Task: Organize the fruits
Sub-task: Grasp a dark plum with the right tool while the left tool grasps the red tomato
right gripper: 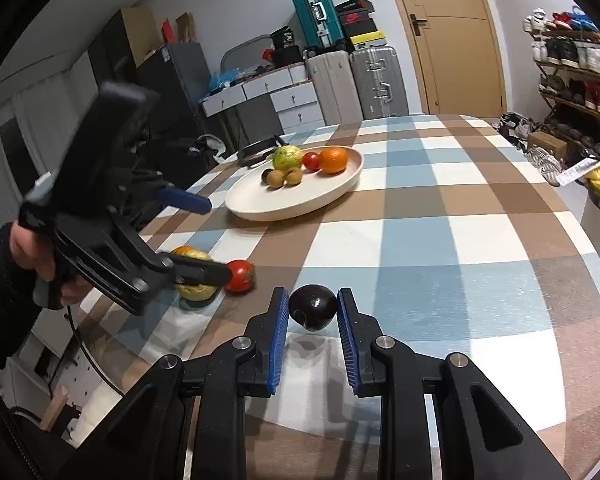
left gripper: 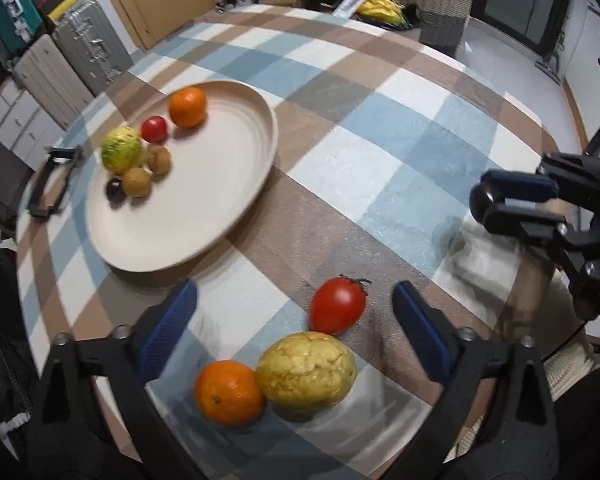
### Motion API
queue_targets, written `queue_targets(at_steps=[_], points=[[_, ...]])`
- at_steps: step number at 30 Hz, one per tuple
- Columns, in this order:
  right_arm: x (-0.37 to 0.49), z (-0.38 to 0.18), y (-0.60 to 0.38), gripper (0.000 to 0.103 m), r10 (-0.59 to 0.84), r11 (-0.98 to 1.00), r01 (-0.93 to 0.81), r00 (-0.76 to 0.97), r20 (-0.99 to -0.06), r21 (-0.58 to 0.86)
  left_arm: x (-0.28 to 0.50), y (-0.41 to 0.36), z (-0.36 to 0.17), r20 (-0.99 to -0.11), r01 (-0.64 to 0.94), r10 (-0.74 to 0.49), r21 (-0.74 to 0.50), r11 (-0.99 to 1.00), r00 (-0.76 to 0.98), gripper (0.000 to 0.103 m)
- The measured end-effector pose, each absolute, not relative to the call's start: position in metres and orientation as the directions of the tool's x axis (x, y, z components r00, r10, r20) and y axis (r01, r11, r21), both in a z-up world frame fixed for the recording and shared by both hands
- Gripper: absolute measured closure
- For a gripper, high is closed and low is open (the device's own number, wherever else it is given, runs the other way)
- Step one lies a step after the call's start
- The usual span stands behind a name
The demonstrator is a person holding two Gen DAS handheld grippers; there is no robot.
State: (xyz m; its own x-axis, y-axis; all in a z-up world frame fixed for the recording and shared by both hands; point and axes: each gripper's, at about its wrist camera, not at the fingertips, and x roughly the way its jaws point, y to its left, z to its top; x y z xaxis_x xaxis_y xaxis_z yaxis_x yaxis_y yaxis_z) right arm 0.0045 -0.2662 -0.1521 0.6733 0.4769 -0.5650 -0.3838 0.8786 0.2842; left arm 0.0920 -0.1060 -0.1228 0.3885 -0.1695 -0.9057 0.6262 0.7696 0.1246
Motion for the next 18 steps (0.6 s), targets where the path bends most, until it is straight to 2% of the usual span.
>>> queue_targets(at_steps=[3, 5, 6, 8, 12, 18], points=[[0.007, -0.154, -0.271, 0.078, 0.477, 0.879, -0.376, 0.679, -0.558, 0.293, 0.093, -0.110, -0.129, -0.919, 0.648, -0.176, 0.105, 0.754, 0.353, 0.021], [0.007, -0.156, -0.272, 0.078, 0.476, 0.880, -0.372, 0.677, -0.561, 0.296, 0.093, -0.113, -0.134, -0.927, 0.657, -0.160, 0.112, 0.745, 0.339, 0.032], [0.007, -0.157, -0.272, 0.078, 0.477, 0.879, -0.372, 0.676, -0.562, 0.298, 0.094, -0.114, -0.136, -0.933, 0.660, -0.155, 0.107, 0.743, 0.326, 0.042], [0.008, -0.158, -0.273, 0.078, 0.479, 0.878, -0.371, 0.675, -0.561, 0.303, 0.097, -0.115, -0.139, -0.938, 0.662, -0.158, 0.092, 0.744, 0.308, 0.049], [0.010, -0.159, -0.274, 0.078, 0.480, 0.877, -0.367, 0.678, -0.557, 0.309, 0.099, -0.114, -0.140, -0.945, 0.672, -0.192, 0.037, 0.740, 0.263, 0.076], [0.009, -0.159, -0.275, 0.078, 0.476, 0.880, -0.365, 0.679, -0.559, 0.306, 0.100, -0.112, -0.135, -0.935, 0.666, -0.243, -0.010, 0.746, 0.258, 0.079]])
